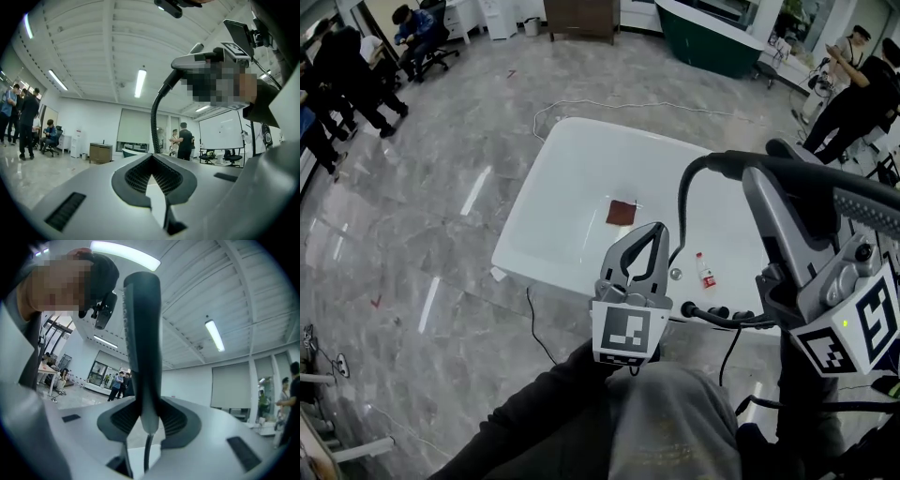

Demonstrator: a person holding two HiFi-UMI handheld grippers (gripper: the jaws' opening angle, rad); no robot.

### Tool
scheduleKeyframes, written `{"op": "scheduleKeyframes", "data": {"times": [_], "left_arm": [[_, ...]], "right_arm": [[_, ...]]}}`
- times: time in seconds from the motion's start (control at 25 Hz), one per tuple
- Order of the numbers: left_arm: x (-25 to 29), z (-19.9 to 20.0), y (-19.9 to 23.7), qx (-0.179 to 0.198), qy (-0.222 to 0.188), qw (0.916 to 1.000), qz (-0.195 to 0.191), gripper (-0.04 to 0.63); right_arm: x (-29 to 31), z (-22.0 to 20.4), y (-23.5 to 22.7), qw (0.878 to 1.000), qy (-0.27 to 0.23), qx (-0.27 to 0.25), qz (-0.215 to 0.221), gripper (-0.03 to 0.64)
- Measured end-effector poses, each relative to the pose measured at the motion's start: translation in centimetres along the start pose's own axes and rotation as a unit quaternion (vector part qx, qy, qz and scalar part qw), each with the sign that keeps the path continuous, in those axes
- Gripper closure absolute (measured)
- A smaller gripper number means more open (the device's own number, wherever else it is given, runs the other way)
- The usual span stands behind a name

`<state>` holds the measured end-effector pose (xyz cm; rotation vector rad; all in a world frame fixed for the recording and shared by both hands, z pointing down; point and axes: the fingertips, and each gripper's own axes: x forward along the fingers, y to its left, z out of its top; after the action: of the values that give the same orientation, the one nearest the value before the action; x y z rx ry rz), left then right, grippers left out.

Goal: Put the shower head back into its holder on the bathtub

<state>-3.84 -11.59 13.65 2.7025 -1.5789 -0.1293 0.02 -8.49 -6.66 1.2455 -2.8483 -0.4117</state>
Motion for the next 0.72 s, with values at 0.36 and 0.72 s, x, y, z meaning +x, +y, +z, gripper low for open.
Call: {"op": "scheduleKeyframes", "data": {"times": [0.36,0.72], "left_arm": [[0.3,-0.8,0.1,0.0,0.011,0.9999,0.001,0.592],[-0.6,-1.0,0.1,-0.002,0.006,1.0,0.004,0.592]], "right_arm": [[0.4,2.6,-1.5,0.999,-0.019,0.02,0.024,0.477],[-1.6,2.3,-0.6,0.998,-0.023,0.05,0.022,0.477]]}}
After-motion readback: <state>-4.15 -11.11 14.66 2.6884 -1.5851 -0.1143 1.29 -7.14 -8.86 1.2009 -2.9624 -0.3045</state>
